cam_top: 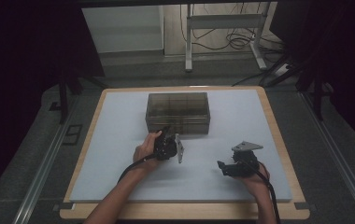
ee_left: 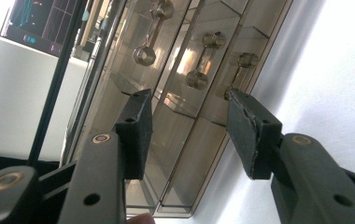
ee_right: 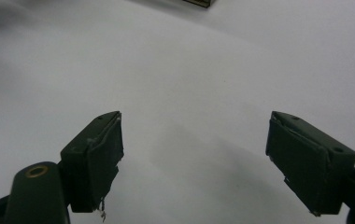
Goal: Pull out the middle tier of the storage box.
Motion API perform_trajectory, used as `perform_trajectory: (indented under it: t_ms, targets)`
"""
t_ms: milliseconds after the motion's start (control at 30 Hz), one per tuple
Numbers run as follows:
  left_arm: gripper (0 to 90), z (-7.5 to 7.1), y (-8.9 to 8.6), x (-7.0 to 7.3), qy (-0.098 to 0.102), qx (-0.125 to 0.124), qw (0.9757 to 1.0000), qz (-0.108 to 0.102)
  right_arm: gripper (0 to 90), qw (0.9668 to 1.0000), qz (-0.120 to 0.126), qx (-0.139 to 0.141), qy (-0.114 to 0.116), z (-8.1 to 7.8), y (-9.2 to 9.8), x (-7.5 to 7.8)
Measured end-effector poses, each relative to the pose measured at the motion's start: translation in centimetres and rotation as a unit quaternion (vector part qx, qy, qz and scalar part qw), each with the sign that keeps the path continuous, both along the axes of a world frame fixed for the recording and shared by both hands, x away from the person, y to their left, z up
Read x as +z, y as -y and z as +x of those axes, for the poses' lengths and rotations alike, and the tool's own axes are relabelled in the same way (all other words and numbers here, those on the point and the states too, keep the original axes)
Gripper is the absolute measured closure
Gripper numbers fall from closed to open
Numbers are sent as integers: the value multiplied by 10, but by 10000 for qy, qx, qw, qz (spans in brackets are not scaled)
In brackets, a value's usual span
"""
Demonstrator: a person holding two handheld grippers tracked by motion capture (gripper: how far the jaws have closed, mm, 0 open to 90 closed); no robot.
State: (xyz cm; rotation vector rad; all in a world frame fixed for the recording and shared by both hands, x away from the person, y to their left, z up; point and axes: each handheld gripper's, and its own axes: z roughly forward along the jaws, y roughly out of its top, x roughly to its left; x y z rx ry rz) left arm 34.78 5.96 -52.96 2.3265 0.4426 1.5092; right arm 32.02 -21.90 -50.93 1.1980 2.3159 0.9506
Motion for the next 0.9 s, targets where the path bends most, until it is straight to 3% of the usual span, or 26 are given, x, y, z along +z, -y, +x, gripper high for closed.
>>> perform_trajectory:
  t_ms: [633,900]
  targets:
    - [534,3,7,-5,145,57,9997,163,195,10000,-14,-4,4,0,0,-1]
    - [546,3,12,-9,168,63,9993,333,195,10000,-20,-27,-17,1,1,-1]
